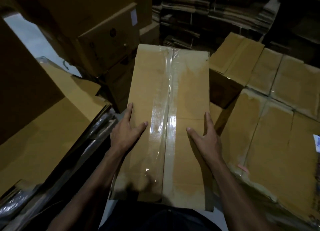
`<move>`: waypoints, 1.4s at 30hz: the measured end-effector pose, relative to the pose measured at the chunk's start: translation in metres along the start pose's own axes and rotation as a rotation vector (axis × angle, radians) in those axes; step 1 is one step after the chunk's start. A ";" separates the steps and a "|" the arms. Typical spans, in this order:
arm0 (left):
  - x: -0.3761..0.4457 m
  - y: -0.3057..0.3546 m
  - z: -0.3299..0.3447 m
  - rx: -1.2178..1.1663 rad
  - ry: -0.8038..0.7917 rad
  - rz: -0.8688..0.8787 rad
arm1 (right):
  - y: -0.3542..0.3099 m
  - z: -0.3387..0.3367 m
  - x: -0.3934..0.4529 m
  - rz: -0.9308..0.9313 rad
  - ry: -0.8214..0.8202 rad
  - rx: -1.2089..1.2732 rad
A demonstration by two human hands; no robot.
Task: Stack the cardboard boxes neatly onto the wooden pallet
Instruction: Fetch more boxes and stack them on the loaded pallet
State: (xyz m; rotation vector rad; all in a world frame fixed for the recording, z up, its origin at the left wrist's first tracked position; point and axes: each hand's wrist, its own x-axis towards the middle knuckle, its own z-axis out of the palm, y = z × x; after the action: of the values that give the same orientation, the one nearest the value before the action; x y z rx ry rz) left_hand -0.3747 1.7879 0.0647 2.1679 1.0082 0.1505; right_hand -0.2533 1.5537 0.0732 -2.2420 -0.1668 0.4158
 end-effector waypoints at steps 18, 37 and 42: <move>0.158 0.024 0.015 -0.077 -0.443 0.333 | -0.037 0.047 0.030 0.335 0.360 0.067; 0.218 0.081 0.142 0.110 -0.474 0.287 | 0.056 0.018 0.150 0.588 0.289 0.175; 0.225 0.091 0.178 0.128 -0.480 0.175 | 0.081 0.010 0.170 0.611 0.282 0.182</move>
State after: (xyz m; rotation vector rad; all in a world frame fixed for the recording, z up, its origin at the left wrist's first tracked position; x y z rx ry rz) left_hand -0.0961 1.8065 -0.0469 2.2518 0.5675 -0.3486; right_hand -0.0990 1.5517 -0.0351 -2.1077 0.6908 0.4045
